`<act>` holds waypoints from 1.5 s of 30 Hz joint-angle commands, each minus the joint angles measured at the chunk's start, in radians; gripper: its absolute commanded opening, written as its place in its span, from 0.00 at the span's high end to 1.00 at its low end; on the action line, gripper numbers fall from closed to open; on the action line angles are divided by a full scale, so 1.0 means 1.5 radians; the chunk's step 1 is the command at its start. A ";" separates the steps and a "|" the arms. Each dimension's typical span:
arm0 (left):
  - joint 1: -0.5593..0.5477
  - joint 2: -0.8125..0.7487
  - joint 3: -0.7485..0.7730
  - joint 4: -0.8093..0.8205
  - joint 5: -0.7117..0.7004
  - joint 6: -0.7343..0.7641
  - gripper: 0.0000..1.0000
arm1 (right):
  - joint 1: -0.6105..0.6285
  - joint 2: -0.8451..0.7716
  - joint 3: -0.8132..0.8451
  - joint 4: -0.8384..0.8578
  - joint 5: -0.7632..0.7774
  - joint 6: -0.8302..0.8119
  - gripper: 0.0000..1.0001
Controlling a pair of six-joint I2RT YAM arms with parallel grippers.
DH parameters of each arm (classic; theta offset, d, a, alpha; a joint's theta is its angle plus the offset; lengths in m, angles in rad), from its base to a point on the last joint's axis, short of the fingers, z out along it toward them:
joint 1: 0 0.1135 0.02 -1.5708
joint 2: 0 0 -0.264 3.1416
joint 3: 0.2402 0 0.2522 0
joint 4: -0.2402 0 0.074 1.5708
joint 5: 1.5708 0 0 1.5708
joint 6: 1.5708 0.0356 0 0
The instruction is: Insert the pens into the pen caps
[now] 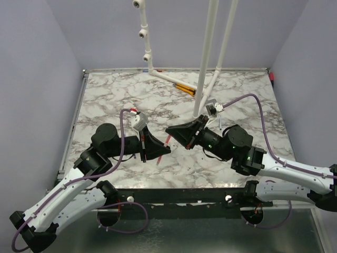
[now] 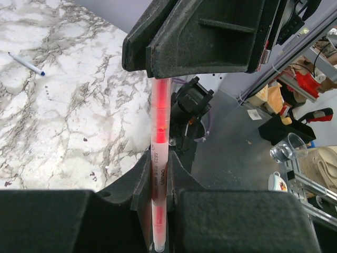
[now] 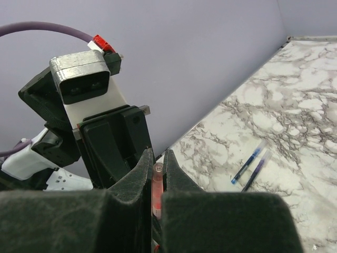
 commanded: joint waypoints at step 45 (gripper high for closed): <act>0.011 0.091 -0.069 -0.045 -0.398 -0.017 1.00 | 0.021 0.111 0.196 -0.557 0.454 -0.095 0.43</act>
